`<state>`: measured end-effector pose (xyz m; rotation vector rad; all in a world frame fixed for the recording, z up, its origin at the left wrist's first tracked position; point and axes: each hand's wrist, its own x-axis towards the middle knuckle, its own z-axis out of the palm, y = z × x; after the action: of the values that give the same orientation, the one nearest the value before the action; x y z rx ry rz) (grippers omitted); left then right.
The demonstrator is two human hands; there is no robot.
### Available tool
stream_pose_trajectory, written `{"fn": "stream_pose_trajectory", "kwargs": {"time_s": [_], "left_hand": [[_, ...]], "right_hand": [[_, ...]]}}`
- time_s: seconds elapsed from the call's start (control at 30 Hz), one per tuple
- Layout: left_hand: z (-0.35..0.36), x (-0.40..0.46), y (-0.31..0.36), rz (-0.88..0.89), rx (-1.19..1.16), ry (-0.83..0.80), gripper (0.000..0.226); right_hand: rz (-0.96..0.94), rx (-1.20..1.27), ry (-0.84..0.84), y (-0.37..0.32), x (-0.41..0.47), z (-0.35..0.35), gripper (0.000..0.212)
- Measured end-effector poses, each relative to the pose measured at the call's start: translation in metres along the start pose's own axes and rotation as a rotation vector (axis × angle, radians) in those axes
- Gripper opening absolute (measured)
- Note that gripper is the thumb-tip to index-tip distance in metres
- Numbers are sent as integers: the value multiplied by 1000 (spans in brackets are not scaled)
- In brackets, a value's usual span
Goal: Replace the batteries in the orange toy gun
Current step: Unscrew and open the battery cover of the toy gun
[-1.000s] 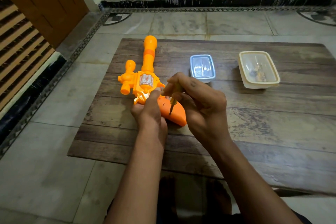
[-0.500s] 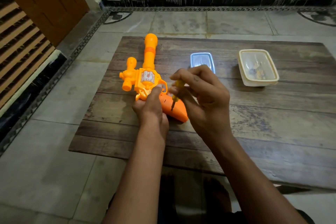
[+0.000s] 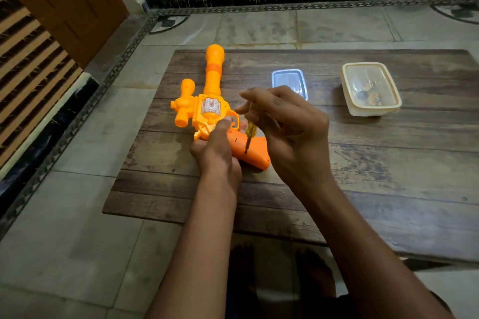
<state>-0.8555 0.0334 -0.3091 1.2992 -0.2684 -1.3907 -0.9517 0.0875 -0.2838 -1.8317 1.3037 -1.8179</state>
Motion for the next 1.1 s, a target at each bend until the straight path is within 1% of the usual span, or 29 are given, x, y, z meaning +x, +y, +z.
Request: {"fn": "stream_pose_trajectory", "kwargs": {"time_s": [0.07, 0.17, 0.2, 0.3, 0.4, 0.47, 0.53, 0.57, 0.67, 0.73, 0.8, 0.87, 0.93, 1.0, 1.1], "left_hand": [[0, -1, 0, 7, -15, -12, 32], [-1, -1, -2, 4, -1, -16, 24], [-1, -2, -2, -3, 9, -7, 25], [-1, -2, 1, -24, -5, 3, 28], [1, -1, 1, -30, -58, -18, 28], [1, 0, 0, -25, -56, -10, 30], [1, 0, 0, -23, -42, -3, 34], [1, -1, 0, -22, -31, -2, 34], [1, -2, 1, -30, -56, -15, 31], [1, 0, 2, -34, -65, -19, 38], [0, 1, 1, -24, -58, -24, 43], [-2, 1, 0, -37, -18, -31, 47], [-2, 1, 1, -58, -6, -20, 49], [-1, 1, 2, -60, -20, -25, 47], [0, 1, 2, -71, -43, -41, 38]], "right_hand": [[-1, -13, -17, -2, 0, -1, 30], [5, -47, -5, -3, 0, 0, 20], [4, -61, 16, -3, 1, 1, 21], [-17, -82, 59, -1, 1, 2, 31], [-15, -31, 16, -2, -1, 2, 36], [-3, 4, 6, -3, -1, 4, 32], [-8, -31, 47, -5, 0, 6, 23], [-16, -64, 72, -6, 1, 7, 22], [-39, -76, 86, -6, 1, 8, 31], [-41, -54, 56, -5, 0, 9, 37], [-35, -48, 37, -5, 1, 10, 36], [-25, -44, 49, -5, 1, 11, 30], [-18, -39, 64, -4, 3, 12, 30], [-17, -28, 44, -4, 3, 11, 35], [3, 0, 4, -5, 2, 10, 40]]}}
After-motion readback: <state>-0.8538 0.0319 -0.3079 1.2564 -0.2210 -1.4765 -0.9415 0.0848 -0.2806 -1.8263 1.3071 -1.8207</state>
